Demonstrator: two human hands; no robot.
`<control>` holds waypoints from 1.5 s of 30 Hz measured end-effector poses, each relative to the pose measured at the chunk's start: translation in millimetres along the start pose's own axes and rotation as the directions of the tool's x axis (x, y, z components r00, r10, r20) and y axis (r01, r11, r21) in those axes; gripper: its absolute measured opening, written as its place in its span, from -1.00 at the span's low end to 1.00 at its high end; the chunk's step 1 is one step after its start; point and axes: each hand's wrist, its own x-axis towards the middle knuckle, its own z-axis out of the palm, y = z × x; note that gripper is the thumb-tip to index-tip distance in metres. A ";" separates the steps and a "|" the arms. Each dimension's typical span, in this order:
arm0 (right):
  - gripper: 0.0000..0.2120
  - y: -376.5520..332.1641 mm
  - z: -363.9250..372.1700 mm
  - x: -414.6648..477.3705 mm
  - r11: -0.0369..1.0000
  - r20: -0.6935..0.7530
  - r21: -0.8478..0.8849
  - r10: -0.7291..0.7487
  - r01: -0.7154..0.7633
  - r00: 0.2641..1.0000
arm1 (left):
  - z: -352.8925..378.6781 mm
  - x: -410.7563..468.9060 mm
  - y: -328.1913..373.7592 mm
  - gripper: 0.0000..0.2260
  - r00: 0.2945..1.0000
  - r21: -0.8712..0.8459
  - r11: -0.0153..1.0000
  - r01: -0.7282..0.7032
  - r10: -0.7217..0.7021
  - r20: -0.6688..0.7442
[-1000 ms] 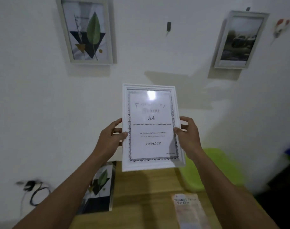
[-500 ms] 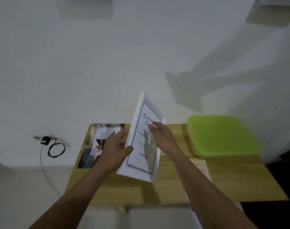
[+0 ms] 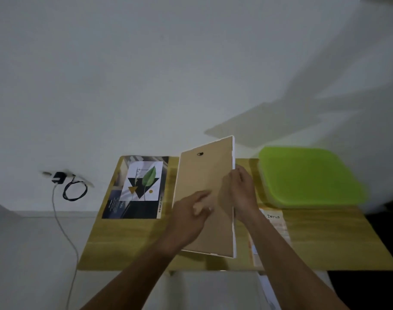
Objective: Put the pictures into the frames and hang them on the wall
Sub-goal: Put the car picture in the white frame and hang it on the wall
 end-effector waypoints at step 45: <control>-0.72 177.2 57.9 155.6 0.350 0.275 -0.893 -0.075 0.283 0.959 | 11.5 104.6 -165.2 -0.55 0.974 0.379 0.902 0.205 -0.225 0.007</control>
